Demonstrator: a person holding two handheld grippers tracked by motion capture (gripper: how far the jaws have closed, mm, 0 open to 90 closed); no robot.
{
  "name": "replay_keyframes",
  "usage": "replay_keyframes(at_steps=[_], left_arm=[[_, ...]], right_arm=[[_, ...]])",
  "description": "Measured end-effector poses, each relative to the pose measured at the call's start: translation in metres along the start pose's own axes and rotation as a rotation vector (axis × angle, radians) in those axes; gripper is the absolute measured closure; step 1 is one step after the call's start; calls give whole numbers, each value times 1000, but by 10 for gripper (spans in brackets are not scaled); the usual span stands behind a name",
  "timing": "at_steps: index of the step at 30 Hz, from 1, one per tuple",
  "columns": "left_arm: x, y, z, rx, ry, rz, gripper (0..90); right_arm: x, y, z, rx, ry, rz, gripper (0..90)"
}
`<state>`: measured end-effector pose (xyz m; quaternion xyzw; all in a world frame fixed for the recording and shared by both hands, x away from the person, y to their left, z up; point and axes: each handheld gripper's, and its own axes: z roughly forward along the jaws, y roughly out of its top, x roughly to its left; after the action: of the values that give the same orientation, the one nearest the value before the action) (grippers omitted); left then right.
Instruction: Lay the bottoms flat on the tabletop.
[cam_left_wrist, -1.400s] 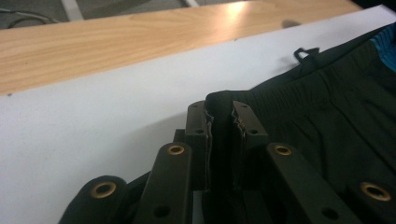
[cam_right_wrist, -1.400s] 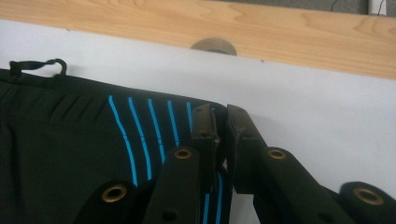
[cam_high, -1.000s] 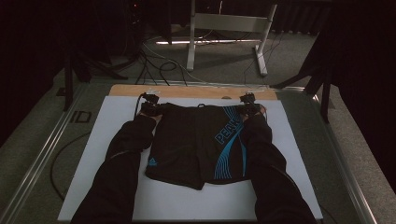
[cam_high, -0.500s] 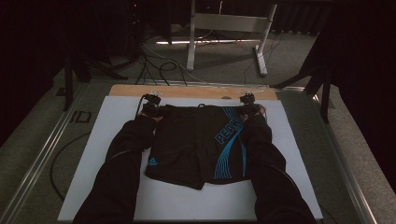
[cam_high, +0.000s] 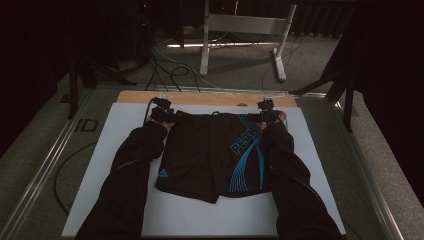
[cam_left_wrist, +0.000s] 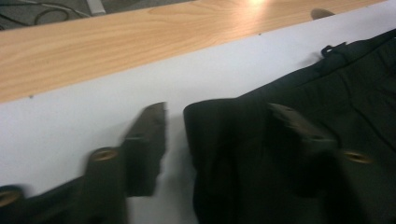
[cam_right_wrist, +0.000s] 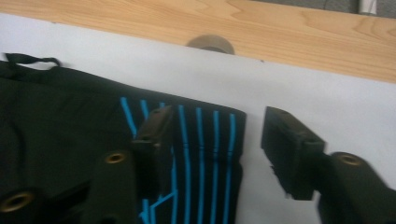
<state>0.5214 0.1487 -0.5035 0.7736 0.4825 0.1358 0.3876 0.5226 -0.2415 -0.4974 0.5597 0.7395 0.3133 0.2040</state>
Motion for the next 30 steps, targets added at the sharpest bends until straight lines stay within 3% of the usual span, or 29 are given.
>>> replay_keyframes(at_steps=[4,10,12,14,18,23,25,30], left_arm=[[-4,2,-5,6,-12,19,229],[-6,3,-11,2,-69,12,155],[-7,3,-13,1,-105,16,111],[-10,3,-15,6,-140,38,33],[-17,5,-19,-1,-172,70,6],[-23,9,-25,-10,-195,78,2],[-24,10,-27,-10,-219,77,3],[-26,9,-32,-5,-232,99,2]], right_arm=[[5,1,-4,-13,20,1,321],[12,4,-12,-42,56,-20,137],[13,5,-16,-52,101,-28,102],[15,5,-19,-65,132,-19,95],[18,6,-23,-67,196,-40,94],[27,6,-27,-69,169,-121,93],[30,6,-28,-67,163,-127,89],[35,7,-34,-78,194,-144,89]])
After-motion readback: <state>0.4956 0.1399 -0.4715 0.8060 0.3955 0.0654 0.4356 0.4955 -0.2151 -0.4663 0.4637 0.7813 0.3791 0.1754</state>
